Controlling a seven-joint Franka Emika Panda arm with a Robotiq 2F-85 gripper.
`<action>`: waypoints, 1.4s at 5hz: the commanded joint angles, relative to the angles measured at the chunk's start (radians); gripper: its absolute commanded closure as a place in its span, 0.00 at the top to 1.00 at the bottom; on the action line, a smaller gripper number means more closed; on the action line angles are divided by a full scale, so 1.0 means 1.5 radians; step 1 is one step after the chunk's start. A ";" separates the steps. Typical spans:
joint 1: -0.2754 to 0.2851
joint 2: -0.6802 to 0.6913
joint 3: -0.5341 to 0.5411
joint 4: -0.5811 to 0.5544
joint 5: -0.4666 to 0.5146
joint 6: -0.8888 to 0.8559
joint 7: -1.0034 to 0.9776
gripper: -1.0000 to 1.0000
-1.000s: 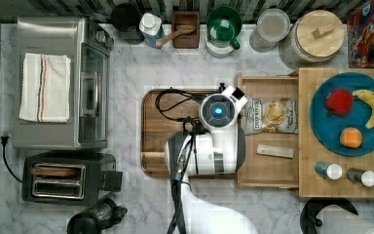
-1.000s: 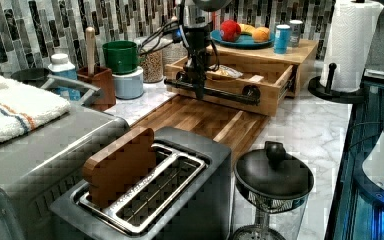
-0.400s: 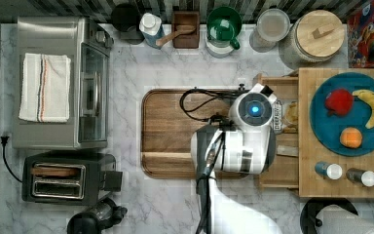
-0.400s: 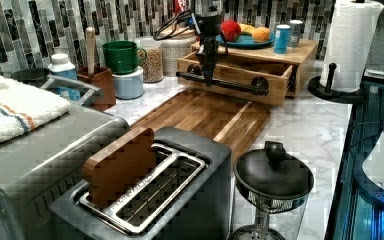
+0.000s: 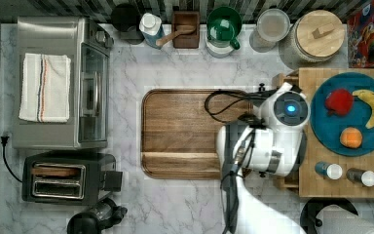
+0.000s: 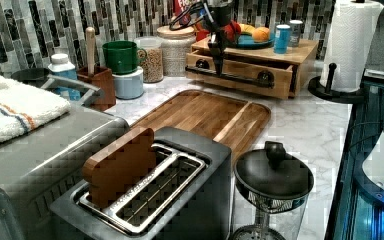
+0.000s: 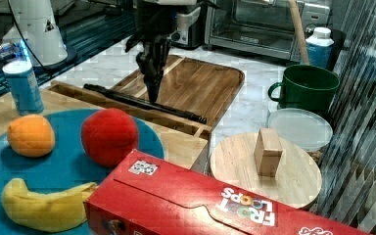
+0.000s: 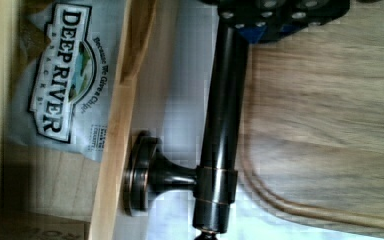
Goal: Close the drawer.
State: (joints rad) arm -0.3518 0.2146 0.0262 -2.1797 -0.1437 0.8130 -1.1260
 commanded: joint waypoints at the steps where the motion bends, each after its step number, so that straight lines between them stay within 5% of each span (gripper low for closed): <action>1: -0.128 0.113 -0.036 0.093 0.087 0.113 -0.177 0.00; 2: -0.134 0.123 -0.070 0.131 0.043 0.105 -0.196 0.00; 4: -0.136 0.122 -0.091 0.265 -0.017 -0.096 -0.223 0.00; 7: -0.137 0.098 -0.078 0.239 0.014 -0.113 -0.208 0.00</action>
State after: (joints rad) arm -0.4316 0.4004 0.0240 -1.9141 -0.0787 0.6343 -1.3516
